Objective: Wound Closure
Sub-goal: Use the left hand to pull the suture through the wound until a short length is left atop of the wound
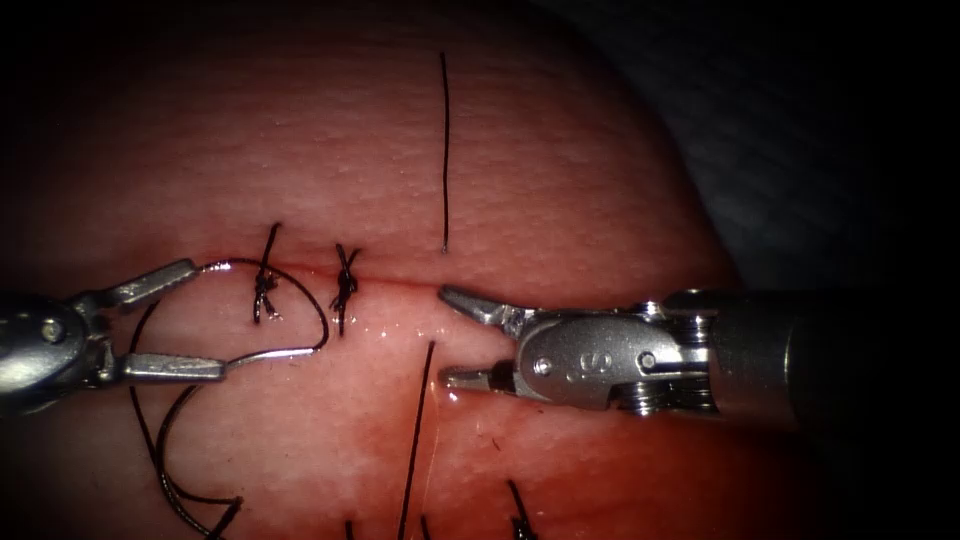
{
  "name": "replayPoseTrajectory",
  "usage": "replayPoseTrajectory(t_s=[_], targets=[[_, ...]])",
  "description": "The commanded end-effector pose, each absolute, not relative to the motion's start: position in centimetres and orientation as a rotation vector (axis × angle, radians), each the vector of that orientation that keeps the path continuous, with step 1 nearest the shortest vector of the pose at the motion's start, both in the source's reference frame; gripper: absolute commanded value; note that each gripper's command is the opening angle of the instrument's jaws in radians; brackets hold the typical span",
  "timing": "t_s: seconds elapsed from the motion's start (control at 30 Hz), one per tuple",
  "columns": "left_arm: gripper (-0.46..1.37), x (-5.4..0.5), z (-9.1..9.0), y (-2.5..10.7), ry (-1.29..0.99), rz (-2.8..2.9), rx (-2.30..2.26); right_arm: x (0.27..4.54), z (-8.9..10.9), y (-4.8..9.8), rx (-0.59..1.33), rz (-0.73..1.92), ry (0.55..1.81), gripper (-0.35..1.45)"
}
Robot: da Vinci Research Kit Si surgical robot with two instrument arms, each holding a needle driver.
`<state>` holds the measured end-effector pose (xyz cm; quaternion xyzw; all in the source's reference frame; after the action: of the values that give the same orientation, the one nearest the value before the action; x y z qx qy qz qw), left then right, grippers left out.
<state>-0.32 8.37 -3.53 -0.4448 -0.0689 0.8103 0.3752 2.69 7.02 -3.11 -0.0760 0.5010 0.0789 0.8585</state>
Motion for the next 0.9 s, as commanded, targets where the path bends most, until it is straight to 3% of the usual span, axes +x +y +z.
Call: replayPoseTrajectory(t_s=[0.03, 0.17, 0.23, 0.27, 0.9], targets=[[0.52, -0.32, -3.53, 8.37, -0.179, 2.073, -1.140, 2.72, -3.10, 7.02, -0.153, 0.162, 1.058, 1.33], [0.52, -0.32, -3.53, 8.37, -0.179, 2.074, -1.140, 2.79, -3.09, 6.99, -0.104, 0.133, 1.063, 1.06], [0.52, -0.32, -3.53, 8.37, -0.179, 2.074, -1.140, 2.81, -3.08, 6.95, -0.046, 0.095, 1.057, 0.03], [0.52, -0.32, -3.53, 8.37, -0.179, 2.074, -1.140, 2.81, -3.08, 6.93, -0.027, 0.082, 1.053, -0.30], [0.53, -0.32, -3.53, 8.37, -0.179, 2.074, -1.140, 2.77, -3.19, 6.72, 0.025, 0.039, 1.047, -0.35]])
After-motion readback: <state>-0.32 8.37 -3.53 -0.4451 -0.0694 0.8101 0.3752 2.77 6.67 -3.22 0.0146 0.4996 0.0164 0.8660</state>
